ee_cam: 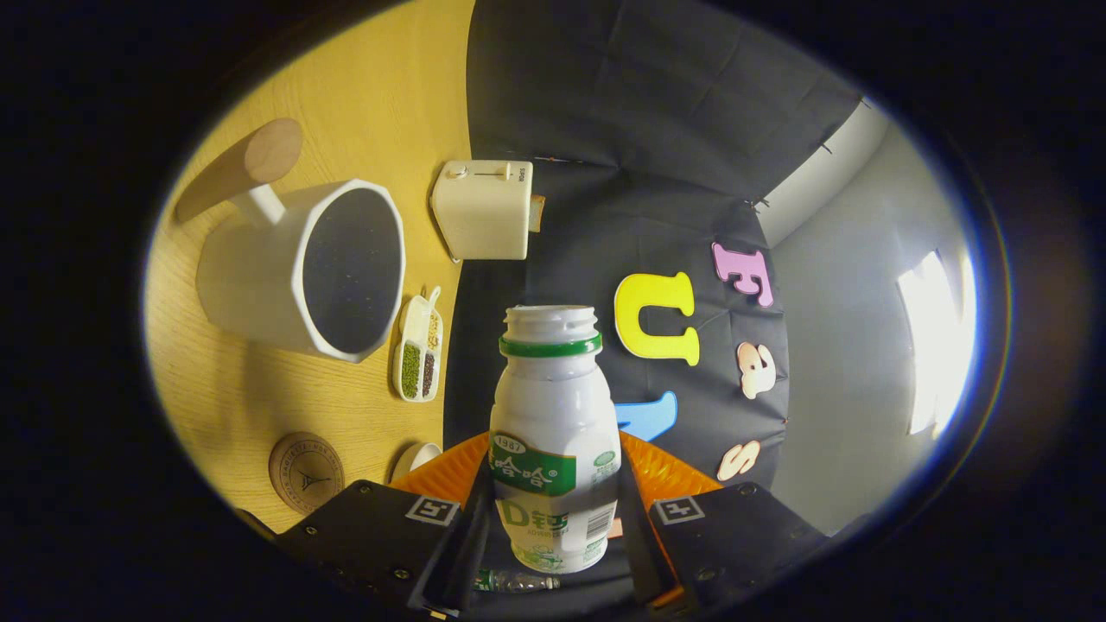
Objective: Take the bottle from table, then pour the juice into the cup, finally place the bottle on the coaster
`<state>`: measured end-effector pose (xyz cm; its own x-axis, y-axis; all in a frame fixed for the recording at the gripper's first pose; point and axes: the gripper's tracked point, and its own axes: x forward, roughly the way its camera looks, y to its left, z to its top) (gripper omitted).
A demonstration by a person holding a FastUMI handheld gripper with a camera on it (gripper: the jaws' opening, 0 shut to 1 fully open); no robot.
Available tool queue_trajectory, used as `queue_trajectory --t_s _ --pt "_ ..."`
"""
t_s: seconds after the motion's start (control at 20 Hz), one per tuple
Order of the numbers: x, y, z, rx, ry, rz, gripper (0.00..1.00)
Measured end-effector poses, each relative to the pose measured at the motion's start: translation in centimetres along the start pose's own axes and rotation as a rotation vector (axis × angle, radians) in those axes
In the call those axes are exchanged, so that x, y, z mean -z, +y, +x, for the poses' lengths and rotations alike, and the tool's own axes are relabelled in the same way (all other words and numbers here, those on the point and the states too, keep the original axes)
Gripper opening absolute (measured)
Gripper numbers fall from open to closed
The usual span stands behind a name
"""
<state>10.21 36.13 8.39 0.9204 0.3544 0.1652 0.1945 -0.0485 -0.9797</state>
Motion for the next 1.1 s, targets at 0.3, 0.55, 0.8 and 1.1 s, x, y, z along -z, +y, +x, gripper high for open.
queue_trajectory --t_s 0.3,0.55,0.8,1.1 --pt "-0.18 -0.13 0.21 0.005 -0.01 -0.029 0.67" --pt "-0.17 -0.24 0.38 0.01 -0.015 -0.06 0.67" --pt "-0.2 -0.11 0.44 0.01 -0.02 -0.066 0.67" --pt "-0.31 -0.05 0.48 0.007 -0.021 -0.076 0.67"
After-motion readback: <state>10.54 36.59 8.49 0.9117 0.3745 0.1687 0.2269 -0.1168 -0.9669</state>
